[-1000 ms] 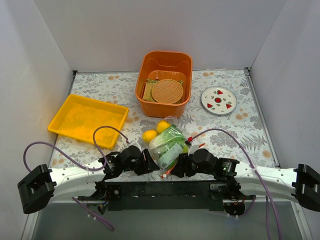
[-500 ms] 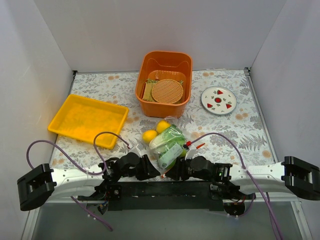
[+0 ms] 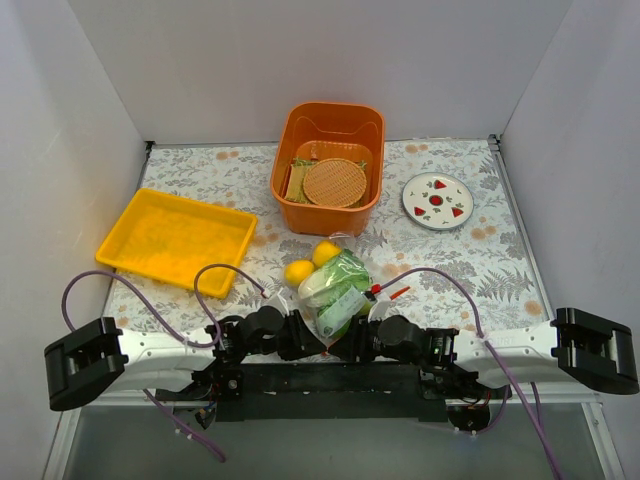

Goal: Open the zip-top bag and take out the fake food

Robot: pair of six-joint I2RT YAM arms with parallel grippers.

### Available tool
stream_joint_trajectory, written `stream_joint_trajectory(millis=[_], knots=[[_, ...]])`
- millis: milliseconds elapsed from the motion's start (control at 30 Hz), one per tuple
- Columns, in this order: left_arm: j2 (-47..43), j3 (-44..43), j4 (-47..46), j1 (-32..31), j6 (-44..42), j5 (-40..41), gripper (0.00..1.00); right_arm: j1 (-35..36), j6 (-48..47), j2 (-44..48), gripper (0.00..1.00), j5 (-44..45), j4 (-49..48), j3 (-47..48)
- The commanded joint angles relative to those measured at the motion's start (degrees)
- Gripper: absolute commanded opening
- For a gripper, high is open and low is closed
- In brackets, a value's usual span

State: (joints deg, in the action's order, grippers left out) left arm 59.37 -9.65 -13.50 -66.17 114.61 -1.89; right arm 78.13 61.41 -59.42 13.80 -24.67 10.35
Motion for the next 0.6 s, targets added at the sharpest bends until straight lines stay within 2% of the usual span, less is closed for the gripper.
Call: stream_joint_trajectory(millis=[0, 200, 433, 567], knots=[[0.8, 0.2, -3.2, -0.4, 1.4, 1.2, 0.2, 0.4, 1.3, -0.7, 0.49, 1.9, -3.5, -0.9], [2.1, -0.9, -4.7, -0.4, 1.1, 2.8, 0.07, 0.4, 2.1, -0.5, 0.46, 2.6, -3.6, -1.5], [2.0, -1.5, -5.4, -0.5, 1.3, 2.2, 0.07, 0.4, 3.8, 1.6, 0.46, 3.6, -5.0, -4.1], [3.1, -1.5, -7.5, -0.5, 1.6, 2.0, 0.0, 0.4, 4.9, 1.8, 0.45, 4.6, -7.6, -5.6]])
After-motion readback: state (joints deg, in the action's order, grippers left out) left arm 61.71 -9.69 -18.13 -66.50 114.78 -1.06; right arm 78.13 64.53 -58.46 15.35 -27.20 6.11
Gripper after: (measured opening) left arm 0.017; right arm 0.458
